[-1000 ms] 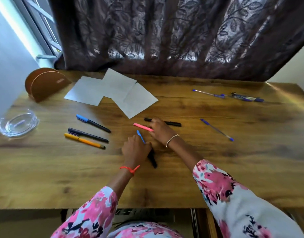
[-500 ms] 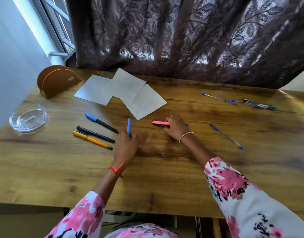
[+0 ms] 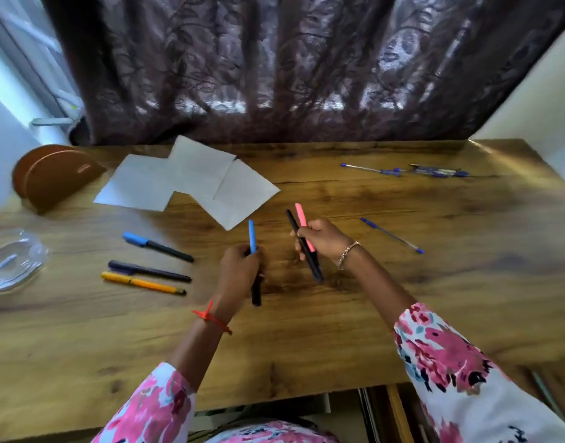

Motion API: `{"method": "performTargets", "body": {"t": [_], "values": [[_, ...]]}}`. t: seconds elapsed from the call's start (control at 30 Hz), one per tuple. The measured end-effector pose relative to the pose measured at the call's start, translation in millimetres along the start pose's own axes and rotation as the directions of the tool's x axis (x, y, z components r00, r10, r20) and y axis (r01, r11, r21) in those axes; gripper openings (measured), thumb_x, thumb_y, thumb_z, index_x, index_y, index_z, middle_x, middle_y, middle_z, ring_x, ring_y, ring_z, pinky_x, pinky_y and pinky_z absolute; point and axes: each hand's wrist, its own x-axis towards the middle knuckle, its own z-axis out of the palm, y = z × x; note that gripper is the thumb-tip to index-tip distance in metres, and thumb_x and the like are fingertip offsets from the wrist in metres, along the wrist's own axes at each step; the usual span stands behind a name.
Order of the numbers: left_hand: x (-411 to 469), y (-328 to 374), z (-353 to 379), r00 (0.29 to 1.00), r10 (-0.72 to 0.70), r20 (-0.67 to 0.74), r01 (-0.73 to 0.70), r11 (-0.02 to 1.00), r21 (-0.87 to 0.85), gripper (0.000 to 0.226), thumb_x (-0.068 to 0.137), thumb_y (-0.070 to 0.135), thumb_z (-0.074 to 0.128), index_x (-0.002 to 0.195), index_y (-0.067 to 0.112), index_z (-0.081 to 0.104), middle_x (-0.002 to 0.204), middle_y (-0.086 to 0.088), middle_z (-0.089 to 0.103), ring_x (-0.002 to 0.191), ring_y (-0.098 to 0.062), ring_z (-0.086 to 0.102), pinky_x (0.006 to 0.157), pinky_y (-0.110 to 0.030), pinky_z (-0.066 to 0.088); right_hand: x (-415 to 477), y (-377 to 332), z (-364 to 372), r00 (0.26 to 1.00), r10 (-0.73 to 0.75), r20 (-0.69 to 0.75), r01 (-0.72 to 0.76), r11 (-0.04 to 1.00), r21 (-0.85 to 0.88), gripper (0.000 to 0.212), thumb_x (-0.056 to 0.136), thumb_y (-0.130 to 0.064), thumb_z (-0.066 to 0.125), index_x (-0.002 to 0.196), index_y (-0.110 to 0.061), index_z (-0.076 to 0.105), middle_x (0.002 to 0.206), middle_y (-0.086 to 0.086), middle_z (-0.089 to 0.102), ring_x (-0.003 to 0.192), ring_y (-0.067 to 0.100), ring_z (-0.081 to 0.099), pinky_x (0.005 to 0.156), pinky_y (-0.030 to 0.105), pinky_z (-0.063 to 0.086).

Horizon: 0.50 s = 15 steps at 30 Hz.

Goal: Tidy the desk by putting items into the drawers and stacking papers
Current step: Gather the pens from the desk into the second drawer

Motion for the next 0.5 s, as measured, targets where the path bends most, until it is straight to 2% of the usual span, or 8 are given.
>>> {"method": "performTargets", "body": {"t": [0.07, 0.17, 0.2, 0.27, 0.33, 0.4, 0.47, 0.5], "values": [[-6, 12, 26, 0.989, -0.046, 0.137, 0.057, 0.995, -0.077, 0.015, 0.092, 0.005, 0.049, 0.079, 0.005, 0.057, 0.070, -0.012, 0.056, 0.058, -0.022, 0.055, 0.055, -0.032, 0.052, -19, 9, -16, 0.998, 0.060, -0.002, -0.058, 0.972, 0.227, 0.020, 0.094, -0.007, 0.042, 0.079, -0.005, 0.055, 0.066, 0.009, 0.057, 0.043, 0.011, 0.058, 0.051, 0.025, 0.050], [-16, 21, 70, 0.941, -0.083, 0.329, 0.106, 0.993, -0.053, 0.020, 0.092, 0.001, 0.046, 0.077, 0.006, 0.058, 0.065, -0.006, 0.063, 0.052, -0.017, 0.059, 0.044, -0.021, 0.048, -47, 33, -41, 0.990, 0.134, -0.041, -0.109, 0.919, 0.378, 0.017, 0.091, -0.004, 0.049, 0.075, -0.004, 0.056, 0.068, 0.009, 0.060, 0.049, 0.010, 0.063, 0.053, 0.022, 0.054], [-20, 22, 87, 0.920, -0.099, 0.379, 0.120, 0.992, -0.033, 0.023, 0.091, 0.000, 0.045, 0.074, 0.008, 0.057, 0.058, -0.002, 0.064, 0.047, -0.013, 0.060, 0.044, -0.019, 0.046, -58, 43, -48, 0.985, 0.154, -0.073, -0.114, 0.914, 0.390, 0.015, 0.089, -0.004, 0.053, 0.075, -0.004, 0.057, 0.069, 0.008, 0.061, 0.052, 0.011, 0.063, 0.056, 0.022, 0.053], [-27, 21, 121, 0.872, -0.115, 0.476, 0.136, 0.991, -0.010, 0.026, 0.091, -0.002, 0.044, 0.071, 0.009, 0.056, 0.056, -0.002, 0.063, 0.044, -0.008, 0.059, 0.050, -0.024, 0.048, -81, 61, -62, 0.964, 0.196, -0.177, -0.121, 0.924, 0.363, 0.009, 0.086, -0.003, 0.056, 0.078, -0.003, 0.060, 0.072, 0.006, 0.059, 0.061, 0.013, 0.059, 0.065, 0.024, 0.047], [-36, 17, 152, 0.811, -0.114, 0.574, 0.118, 0.993, 0.030, 0.030, 0.092, -0.003, 0.041, 0.069, 0.010, 0.054, 0.050, 0.002, 0.063, 0.040, -0.004, 0.058, 0.051, -0.025, 0.048, -104, 75, -73, 0.927, 0.251, -0.279, -0.143, 0.924, 0.355, 0.006, 0.086, 0.000, 0.056, 0.083, 0.000, 0.061, 0.066, 0.003, 0.059, 0.058, 0.010, 0.057, 0.061, 0.020, 0.046], [-50, 15, 182, 0.740, -0.134, 0.660, 0.084, 0.991, 0.107, 0.034, 0.094, -0.003, 0.034, 0.070, 0.010, 0.053, 0.040, 0.006, 0.060, 0.038, -0.003, 0.057, 0.045, -0.020, 0.049, -128, 95, -86, 0.870, 0.308, -0.384, -0.174, 0.922, 0.347, 0.005, 0.083, 0.000, 0.059, 0.085, 0.003, 0.063, 0.063, 0.004, 0.064, 0.055, 0.009, 0.058, 0.059, 0.021, 0.049], [-69, 14, 210, 0.659, -0.151, 0.737, 0.037, 0.985, 0.169, 0.035, 0.093, -0.003, 0.030, 0.073, 0.009, 0.055, 0.040, 0.006, 0.060, 0.039, -0.003, 0.058, 0.046, -0.020, 0.048, -154, 116, -100, 0.794, 0.356, -0.493, -0.215, 0.923, 0.320, 0.024, 0.078, -0.005, 0.066, 0.096, 0.011, 0.063, 0.079, 0.017, 0.064, 0.067, 0.018, 0.055, 0.067, 0.029, 0.048], [-79, 13, 221, 0.635, -0.147, 0.759, 0.012, 0.984, 0.180, 0.037, 0.092, -0.004, 0.031, 0.072, 0.009, 0.058, 0.042, 0.004, 0.061, 0.039, -0.004, 0.058, 0.046, -0.020, 0.048, -166, 126, -106, 0.767, 0.377, -0.519, -0.240, 0.919, 0.313, 0.029, 0.078, -0.008, 0.068, 0.098, 0.012, 0.062, 0.080, 0.018, 0.062, 0.067, 0.020, 0.053, 0.066, 0.028, 0.048]]}}
